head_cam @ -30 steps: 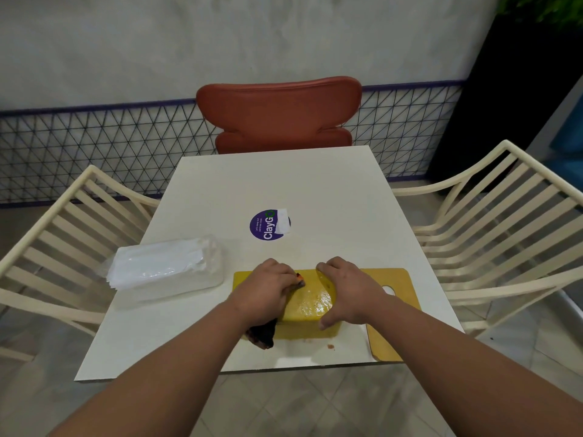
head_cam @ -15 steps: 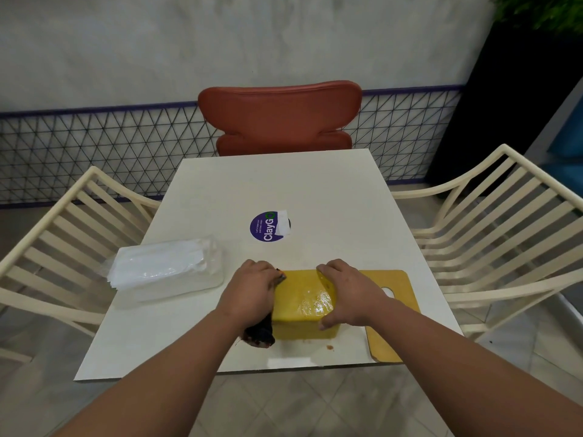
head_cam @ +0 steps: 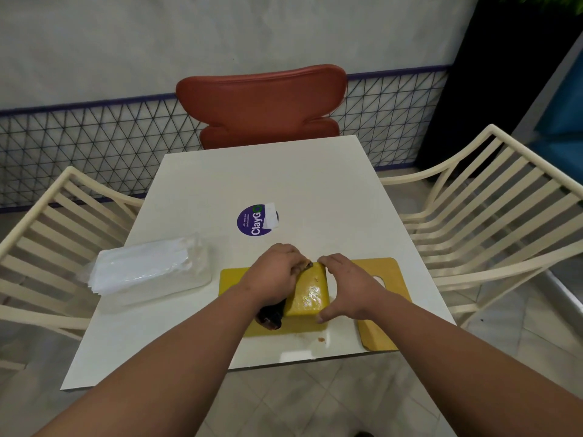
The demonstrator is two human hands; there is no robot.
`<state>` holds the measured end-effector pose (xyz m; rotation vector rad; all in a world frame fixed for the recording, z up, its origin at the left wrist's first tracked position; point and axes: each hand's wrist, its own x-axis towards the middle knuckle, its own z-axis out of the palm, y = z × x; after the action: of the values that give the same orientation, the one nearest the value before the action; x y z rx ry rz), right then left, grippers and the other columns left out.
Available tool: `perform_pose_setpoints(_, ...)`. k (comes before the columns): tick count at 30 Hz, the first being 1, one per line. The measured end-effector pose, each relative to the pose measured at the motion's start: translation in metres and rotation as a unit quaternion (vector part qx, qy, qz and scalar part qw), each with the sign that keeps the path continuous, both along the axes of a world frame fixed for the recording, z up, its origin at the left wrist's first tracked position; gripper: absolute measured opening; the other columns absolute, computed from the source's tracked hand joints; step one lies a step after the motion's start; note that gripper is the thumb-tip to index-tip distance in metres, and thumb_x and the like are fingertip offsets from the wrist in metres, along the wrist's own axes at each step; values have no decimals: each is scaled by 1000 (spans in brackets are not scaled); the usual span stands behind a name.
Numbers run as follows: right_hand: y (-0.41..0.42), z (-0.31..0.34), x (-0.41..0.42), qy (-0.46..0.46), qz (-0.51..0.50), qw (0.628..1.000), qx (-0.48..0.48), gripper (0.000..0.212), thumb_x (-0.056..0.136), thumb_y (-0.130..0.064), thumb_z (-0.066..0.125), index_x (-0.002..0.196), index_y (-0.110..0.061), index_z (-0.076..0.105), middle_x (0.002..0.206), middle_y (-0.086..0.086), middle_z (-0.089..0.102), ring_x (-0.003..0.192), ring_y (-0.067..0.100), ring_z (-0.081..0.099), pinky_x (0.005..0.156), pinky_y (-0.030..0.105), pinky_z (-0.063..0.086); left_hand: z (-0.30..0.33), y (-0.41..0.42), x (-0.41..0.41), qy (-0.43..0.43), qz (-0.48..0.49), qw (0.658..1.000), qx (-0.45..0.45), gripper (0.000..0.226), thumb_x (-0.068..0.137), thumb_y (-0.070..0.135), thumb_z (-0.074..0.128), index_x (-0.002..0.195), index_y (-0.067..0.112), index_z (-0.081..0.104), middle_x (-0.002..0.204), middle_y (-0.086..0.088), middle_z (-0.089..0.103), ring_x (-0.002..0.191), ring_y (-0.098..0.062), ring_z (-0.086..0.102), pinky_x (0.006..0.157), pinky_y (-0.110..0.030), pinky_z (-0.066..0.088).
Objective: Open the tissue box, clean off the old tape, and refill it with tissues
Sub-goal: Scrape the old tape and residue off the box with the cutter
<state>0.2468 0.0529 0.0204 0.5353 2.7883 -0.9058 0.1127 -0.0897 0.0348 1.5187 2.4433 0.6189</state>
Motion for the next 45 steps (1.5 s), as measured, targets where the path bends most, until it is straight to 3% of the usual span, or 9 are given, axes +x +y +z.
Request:
perform_pose_setpoints(8, 0, -2, 2, 16, 1, 1000, 1, 119, 52, -47, 91, 150, -21, 28, 147, -7, 30, 129, 16, 40, 99, 27, 41, 5, 7, 5, 17, -126, 992, -27, 31, 93, 11, 52, 119, 19, 67, 115, 4, 65, 109, -15, 50, 94, -29, 41)
perform_pose_setpoints(14, 0, 1, 1, 3, 4, 1000, 19, 123, 52, -49, 90, 152, -21, 24, 148, -9, 29, 131, 16, 39, 100, 29, 42, -6, 7, 6, 15, -63, 997, 30, 31, 92, 8, 50, 116, 16, 68, 113, 0, 66, 107, -20, 53, 93, -23, 38)
perform_pose_setpoints(21, -1, 6, 0, -9, 16, 999, 48, 121, 54, -50, 88, 152, -22, 23, 151, -10, 27, 133, 16, 38, 99, 33, 44, -2, -21, 25, -15, -211, 977, 6, 33, 83, 6, 53, 109, 14, 72, 108, -1, 68, 103, -17, 54, 90, -22, 41)
perform_pose_setpoints(27, -2, 8, 1, -11, 25, 997, 67, 120, 55, -53, 86, 152, -21, 23, 151, -9, 27, 132, 18, 39, 99, 35, 45, -3, -14, 21, 7, -85, 995, 57, 30, 91, 15, 49, 109, 14, 72, 105, -2, 70, 99, -22, 57, 89, -28, 43)
perform_pose_setpoints(34, -1, 10, 2, -7, 41, 994, 101, 119, 56, -58, 83, 152, -23, 22, 151, -10, 27, 134, 16, 37, 98, 35, 46, -7, -35, 34, -31, -161, 986, 13, 29, 84, -1, 55, 103, 14, 71, 106, 1, 67, 103, -15, 53, 88, -21, 41)
perform_pose_setpoints(38, -2, 10, 2, -11, 44, 994, 103, 122, 53, -64, 83, 152, -23, 22, 151, -9, 28, 133, 17, 38, 99, 37, 46, -1, -51, 25, -43, -191, 979, -47, 25, 86, 4, 56, 100, 20, 71, 104, 6, 67, 102, -11, 56, 87, -26, 46)
perform_pose_setpoints(40, -2, 11, 2, -16, 47, 993, 107, 122, 55, -61, 83, 152, -22, 21, 152, -7, 26, 134, 18, 37, 101, 37, 45, 7, -54, 17, -96, -134, 985, -42, 24, 87, 7, 57, 96, 23, 72, 99, 13, 67, 97, -4, 59, 84, -22, 47)
perform_pose_setpoints(42, -2, 13, 2, -24, 51, 992, 111, 122, 57, -58, 83, 153, -20, 18, 153, -5, 25, 134, 20, 37, 101, 37, 44, 14, -55, 13, -155, 12, 987, 42, 22, 88, 7, 60, 97, 23, 72, 97, 17, 68, 94, 1, 61, 84, -21, 48)
perform_pose_setpoints(45, -3, 13, 1, -31, 55, 992, 106, 123, 58, -58, 83, 153, -20, 16, 154, -4, 24, 134, 20, 38, 101, 36, 44, 11, -64, 9, -69, 85, 990, 85, 29, 86, 26, 63, 115, 21, 67, 118, 8, 64, 110, -7, 54, 97, -26, 43)
